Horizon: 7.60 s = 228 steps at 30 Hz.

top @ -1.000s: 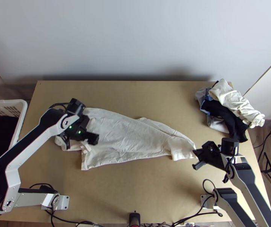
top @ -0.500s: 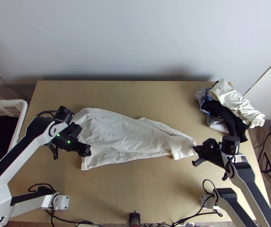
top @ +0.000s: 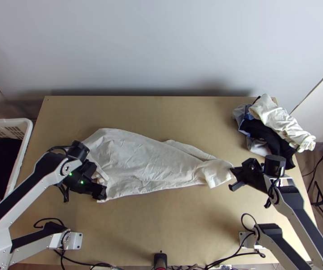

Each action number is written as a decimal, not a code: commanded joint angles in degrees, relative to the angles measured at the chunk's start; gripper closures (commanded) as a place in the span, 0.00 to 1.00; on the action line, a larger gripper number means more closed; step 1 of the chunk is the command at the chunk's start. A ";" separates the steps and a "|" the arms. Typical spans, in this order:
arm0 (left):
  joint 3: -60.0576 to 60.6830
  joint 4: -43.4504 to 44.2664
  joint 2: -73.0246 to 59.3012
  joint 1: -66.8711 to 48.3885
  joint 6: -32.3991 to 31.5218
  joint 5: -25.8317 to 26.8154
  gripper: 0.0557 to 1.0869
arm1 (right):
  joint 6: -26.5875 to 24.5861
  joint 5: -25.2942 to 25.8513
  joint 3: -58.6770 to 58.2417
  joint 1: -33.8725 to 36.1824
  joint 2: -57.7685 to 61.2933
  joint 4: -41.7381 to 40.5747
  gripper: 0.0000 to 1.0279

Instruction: Fold the t-shirt

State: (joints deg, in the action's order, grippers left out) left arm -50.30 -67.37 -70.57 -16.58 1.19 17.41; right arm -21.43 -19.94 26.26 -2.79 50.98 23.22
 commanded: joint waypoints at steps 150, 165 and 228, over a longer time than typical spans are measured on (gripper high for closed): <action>-39.70 45.93 44.55 33.63 -37.84 8.61 0.96 | 36.55 18.10 89.58 -0.11 -6.86 16.68 0.97; -6.12 61.22 48.77 34.51 -30.46 3.33 0.96 | 32.68 15.37 47.92 -3.10 -11.25 -7.67 0.97; -33.10 99.98 -49.32 17.02 -17.19 -21.10 0.96 | 17.12 29.35 72.88 -7.23 76.99 -50.03 0.97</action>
State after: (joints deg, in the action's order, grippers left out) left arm -74.41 32.51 -110.74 0.32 -17.30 -2.17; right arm -2.70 8.34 90.26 -10.41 120.49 -26.89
